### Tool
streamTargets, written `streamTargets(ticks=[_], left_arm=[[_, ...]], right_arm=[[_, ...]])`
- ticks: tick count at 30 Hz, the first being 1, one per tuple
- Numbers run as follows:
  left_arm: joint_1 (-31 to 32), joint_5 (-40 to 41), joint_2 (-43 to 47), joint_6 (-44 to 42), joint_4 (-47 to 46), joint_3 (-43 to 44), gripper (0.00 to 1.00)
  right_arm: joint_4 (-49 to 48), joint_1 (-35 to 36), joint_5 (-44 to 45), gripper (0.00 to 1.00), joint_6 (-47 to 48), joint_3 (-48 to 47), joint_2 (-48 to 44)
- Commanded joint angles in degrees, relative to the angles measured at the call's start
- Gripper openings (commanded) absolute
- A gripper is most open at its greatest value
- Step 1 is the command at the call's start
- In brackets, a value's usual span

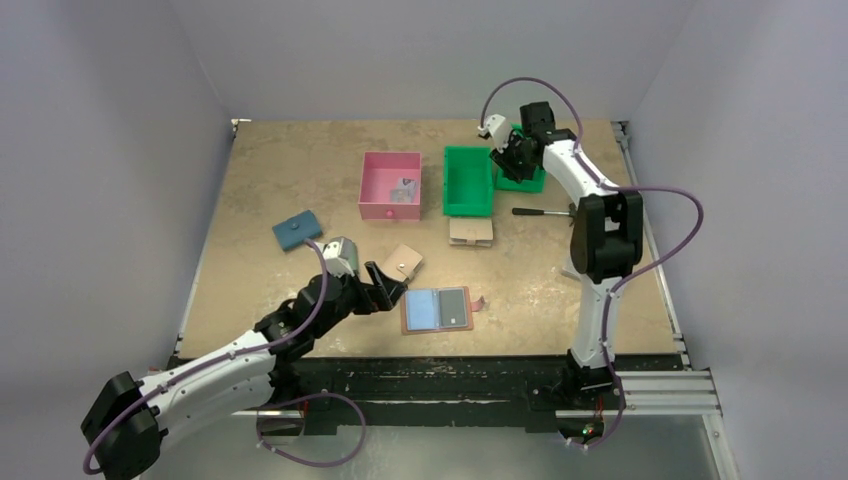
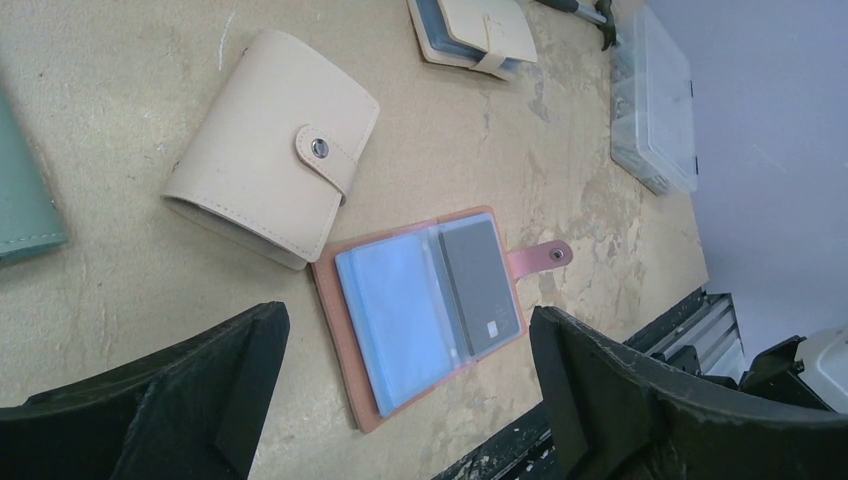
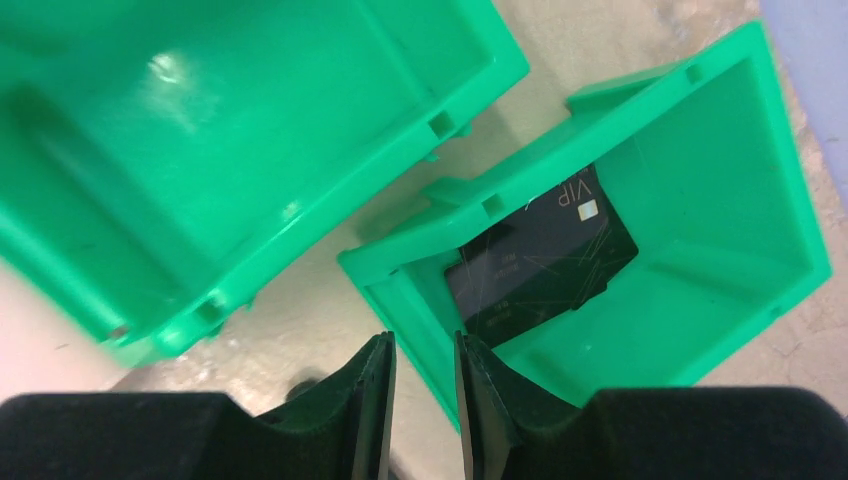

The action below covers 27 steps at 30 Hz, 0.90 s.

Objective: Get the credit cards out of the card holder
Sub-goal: Place the credit card in the storage box.

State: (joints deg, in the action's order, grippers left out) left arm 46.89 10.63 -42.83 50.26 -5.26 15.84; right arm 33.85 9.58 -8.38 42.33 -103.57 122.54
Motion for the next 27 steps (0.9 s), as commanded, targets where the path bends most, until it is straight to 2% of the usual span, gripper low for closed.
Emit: streamTargets(ticks=[1,5,11,20,27], left_arm=[[-0.22,-2.03,-0.41,0.54,-4.53,0.97,0.99],[-0.21,-4.2,-0.33,1.43,-7.67,-0.3,0.99],[-0.21,-8.89,-2.54,2.81,-15.3,-2.65,0.98],[-0.22,-14.28,-10.14,7.18,-23.38,-3.26,0.97],[-0.15,-19.32,-18.86,9.75,-29.89,-1.82,0.93]], right_arm=[[3.43,-0.27,-8.19,0.36,-2.42,0.21,-8.65],[9.12,-0.27,-16.58,0.36,-1.73,2.74,-14.75],[11.33,-0.27,-31.48,0.36,-0.43,15.02,-27.1],[13.16,-0.27,-44.73,0.37,4.82,32.13,-42.21],[14.3,-0.27,-52.29,0.39,12.27,42.21,-45.15]])
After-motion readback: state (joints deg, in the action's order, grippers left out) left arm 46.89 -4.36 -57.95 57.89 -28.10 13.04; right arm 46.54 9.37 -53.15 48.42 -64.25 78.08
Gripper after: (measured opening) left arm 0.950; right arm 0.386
